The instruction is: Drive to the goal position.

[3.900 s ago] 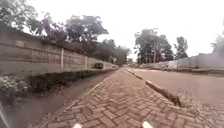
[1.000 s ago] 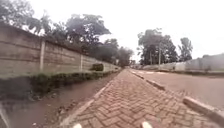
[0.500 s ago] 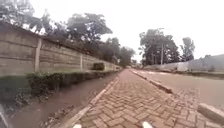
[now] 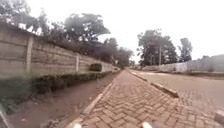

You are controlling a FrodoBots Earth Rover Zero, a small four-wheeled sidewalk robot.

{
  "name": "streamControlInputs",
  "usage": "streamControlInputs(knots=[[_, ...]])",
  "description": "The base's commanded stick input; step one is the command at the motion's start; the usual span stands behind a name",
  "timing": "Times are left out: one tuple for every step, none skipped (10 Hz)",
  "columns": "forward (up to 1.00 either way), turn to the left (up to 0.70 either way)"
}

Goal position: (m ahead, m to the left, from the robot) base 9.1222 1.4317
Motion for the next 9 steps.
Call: streamControlInputs(knots=[[0.70,-0.35],[0.70,-0.35],[0.70,-0.35],[0.70,-0.35],[0.70,-0.35],[0.70,-0.35],[0.70,0.11],[0.70,0.08],[0.70,0.00]])
